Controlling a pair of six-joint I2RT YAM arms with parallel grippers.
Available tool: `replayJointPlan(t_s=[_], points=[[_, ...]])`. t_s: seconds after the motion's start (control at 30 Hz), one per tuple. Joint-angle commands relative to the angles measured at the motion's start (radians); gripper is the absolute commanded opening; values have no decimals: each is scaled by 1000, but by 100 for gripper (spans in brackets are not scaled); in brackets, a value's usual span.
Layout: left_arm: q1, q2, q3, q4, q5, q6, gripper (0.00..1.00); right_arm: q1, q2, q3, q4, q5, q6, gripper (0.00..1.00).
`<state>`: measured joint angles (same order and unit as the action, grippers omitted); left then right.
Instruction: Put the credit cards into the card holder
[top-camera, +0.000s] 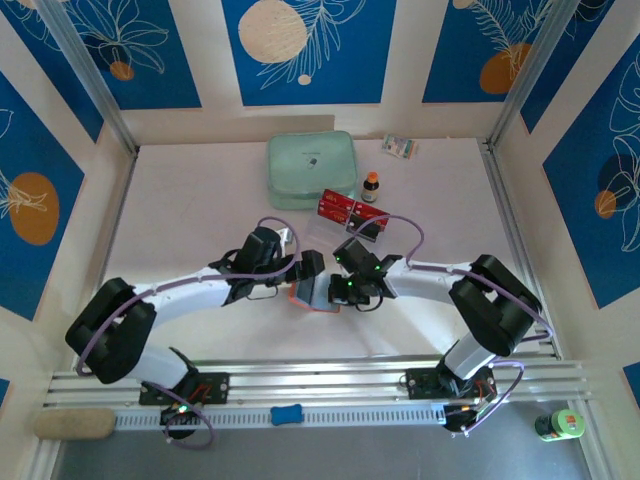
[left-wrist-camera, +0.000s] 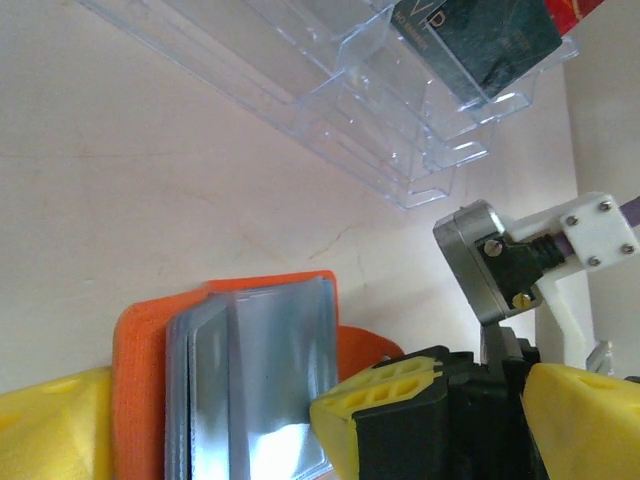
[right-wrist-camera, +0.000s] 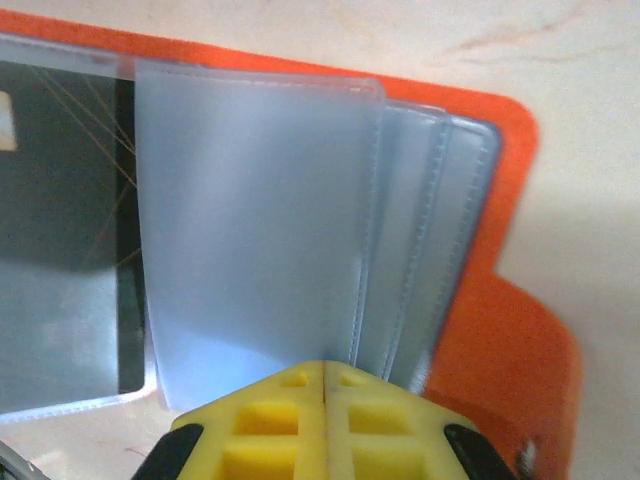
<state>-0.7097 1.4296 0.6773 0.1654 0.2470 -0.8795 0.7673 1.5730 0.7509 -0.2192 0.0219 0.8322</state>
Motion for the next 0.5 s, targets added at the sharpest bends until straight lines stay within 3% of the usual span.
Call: replayJointPlan(t_s=[0.0, 0.2, 0.37, 0.47], points=[[-11, -7, -19, 55, 31, -31, 100, -18, -71, 32, -120, 16, -30, 0], [-11, -15, -19, 54, 29, -29, 100, -59, -176, 32, -205, 52, -19, 1], [-11, -15, -20, 55, 32, -30, 100, -83, -194, 3, -228, 58, -11, 31], [-10, -17, -19, 56, 34, -29, 100, -83, -179, -16, -214, 52, -4, 39]])
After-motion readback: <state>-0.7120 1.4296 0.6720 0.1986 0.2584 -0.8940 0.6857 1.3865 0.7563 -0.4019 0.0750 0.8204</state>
